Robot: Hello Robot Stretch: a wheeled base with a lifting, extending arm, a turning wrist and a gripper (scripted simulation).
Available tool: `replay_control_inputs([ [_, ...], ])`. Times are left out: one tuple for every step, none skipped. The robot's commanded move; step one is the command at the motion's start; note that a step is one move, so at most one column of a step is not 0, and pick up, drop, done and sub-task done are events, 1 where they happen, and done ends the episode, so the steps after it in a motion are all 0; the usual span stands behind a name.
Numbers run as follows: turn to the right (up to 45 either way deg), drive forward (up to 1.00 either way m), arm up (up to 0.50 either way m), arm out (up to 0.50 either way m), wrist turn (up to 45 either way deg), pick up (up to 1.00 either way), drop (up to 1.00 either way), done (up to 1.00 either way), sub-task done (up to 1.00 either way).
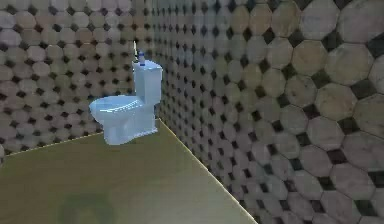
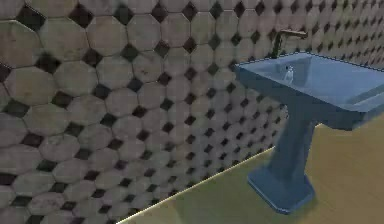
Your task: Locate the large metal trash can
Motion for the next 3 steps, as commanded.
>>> replay_control_inputs([
  [45.0, 0.0, 0.0, 0.0, 0.0, 0.0, 0.0, 0.0, 0.0],
  [12.0, 0.0, 0.0, 0.0, 0.0, 0.0, 0.0, 0.0, 0.0],
  [0.0, 0.05, 0.0, 0.0, 0.0, 0.0, 0.0, 0.0, 0.0],
])
